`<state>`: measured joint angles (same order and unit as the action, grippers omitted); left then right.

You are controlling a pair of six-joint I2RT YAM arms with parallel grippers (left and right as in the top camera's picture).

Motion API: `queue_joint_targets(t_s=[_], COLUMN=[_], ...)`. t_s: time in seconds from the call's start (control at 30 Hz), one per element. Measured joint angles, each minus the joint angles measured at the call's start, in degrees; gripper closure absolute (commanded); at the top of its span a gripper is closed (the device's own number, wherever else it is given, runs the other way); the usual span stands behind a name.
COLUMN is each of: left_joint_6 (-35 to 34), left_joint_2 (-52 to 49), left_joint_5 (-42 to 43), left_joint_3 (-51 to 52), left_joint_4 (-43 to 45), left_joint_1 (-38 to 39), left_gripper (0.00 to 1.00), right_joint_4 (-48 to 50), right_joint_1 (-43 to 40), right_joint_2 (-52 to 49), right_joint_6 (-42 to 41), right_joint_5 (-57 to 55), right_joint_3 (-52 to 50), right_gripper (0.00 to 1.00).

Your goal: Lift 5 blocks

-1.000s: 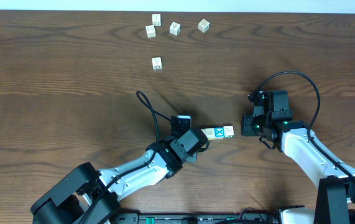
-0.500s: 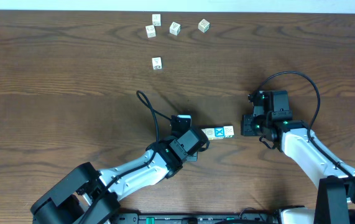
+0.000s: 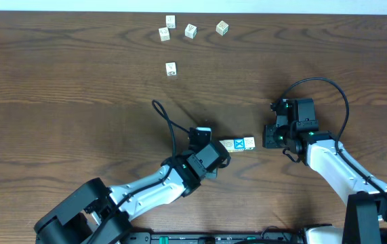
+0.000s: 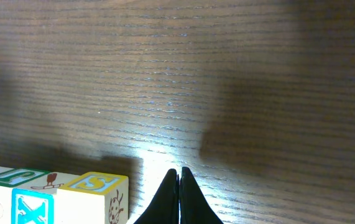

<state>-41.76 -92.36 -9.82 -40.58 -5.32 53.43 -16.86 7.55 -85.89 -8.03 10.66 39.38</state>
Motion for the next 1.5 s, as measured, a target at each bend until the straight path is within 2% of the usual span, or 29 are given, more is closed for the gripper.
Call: queue_joint_targets(t_s=[0.37,0.57,0.73,1.13,1.5], left_joint_6=[0.13,1.84,2.91,3.04,3.04], left_joint_2=[1.07,8.52,13.73,3.15,2.95], left_joint_5=[-0.57,-2.73,-8.81,-11.28,-11.08], left_joint_3=[0.07,0.22,0.22,0.26,0.33], left_joint_4=[-1.66,-4.26,-7.15,-3.08,-1.53], left_joint_1=[2.58,2.58,2.19,-2.01,-2.01], left_gripper=[0.93,0.93,0.93,0.93,0.93], right_joint_4=[0.0,0.0,-0.07,-3.5,-7.41], right_joint_1=[0.0,0.0,0.02,2.6,3.72], right_joint_2=[0.0,0.0,0.0,0.0,0.0], right_joint_6=[0.0,0.0,-0.02,-2.84,-5.49], right_joint_5=[0.0,0.0,0.04,0.24,2.71], right_joint_3=[0.0,0.0,0.0,0.02,0.02], right_gripper=[0.99,0.99,0.99,0.99,0.99])
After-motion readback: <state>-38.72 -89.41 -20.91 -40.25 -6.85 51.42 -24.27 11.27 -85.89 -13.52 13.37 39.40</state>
